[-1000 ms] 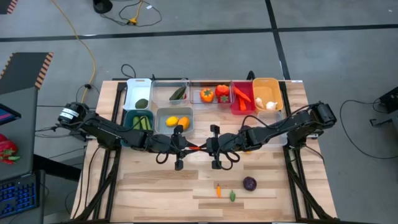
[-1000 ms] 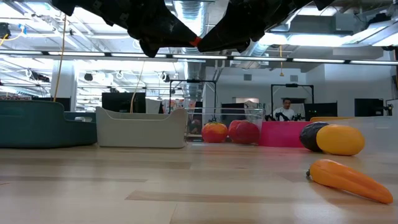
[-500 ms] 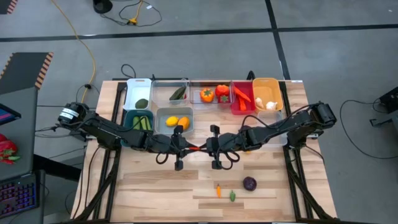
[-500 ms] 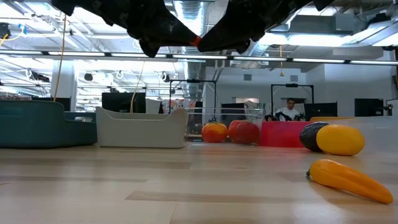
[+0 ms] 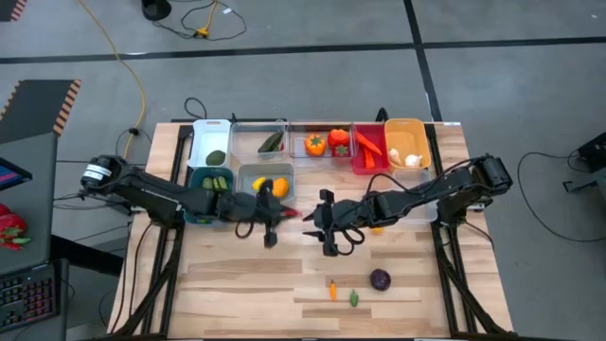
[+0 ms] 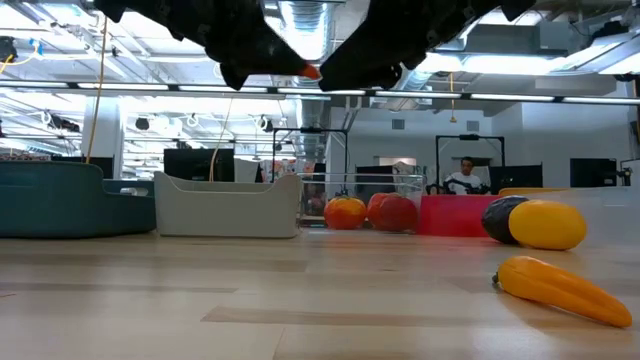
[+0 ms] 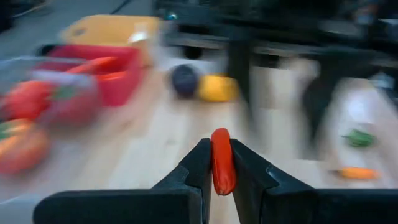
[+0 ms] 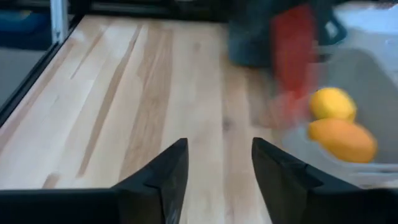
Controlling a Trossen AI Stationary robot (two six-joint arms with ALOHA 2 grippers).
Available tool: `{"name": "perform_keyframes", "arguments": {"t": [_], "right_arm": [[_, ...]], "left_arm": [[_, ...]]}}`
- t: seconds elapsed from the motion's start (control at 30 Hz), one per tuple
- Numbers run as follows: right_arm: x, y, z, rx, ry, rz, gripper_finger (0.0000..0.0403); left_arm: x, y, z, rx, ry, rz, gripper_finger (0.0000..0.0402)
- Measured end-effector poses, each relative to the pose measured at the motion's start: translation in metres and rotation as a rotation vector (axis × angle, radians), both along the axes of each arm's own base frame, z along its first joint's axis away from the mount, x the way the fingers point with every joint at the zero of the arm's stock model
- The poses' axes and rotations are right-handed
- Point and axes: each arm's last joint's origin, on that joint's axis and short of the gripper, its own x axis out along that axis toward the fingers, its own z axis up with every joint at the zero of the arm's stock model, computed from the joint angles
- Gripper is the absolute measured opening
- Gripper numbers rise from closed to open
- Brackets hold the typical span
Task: Sort produce into baskets
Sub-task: Put the orange chili pepper into the top left transparent bin, then put the green chili pepper into the top left transparent bin
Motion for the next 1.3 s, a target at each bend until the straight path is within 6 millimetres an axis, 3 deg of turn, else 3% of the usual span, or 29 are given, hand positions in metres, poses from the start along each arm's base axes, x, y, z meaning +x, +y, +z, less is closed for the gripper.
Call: {"name": "perform_keyframes", "arguments": {"t": [0.17, 0.4, 0.7, 0.93, 1.3], "right_arm": [[-0.002, 0.001, -0.004, -0.006, 0.044, 0.017, 0.0216], [-0.005, 0.001, -0.007, -0.018, 0.089, 0.016, 0.0213], [-0.009, 0.015, -0.008, -0.021, 0.098, 0.057, 0.0213], [-0.012, 0.025, -0.008, -0.022, 0.097, 0.085, 0.0213], [-0.019, 0.043, -0.010, -0.029, 0.116, 0.143, 0.0213]], "left_arm": [[-0.020, 0.037, 0.013, 0.075, 0.066, 0.175, 0.0033], [-0.045, 0.090, 0.028, 0.317, 0.145, 0.529, 0.0033], [-0.062, 0.140, 0.018, 0.300, 0.270, 0.599, 0.0033], [-0.072, 0.160, 0.015, 0.259, 0.296, 0.644, 0.0063], [-0.074, 0.165, 0.015, 0.250, 0.297, 0.663, 0.0149]]}}
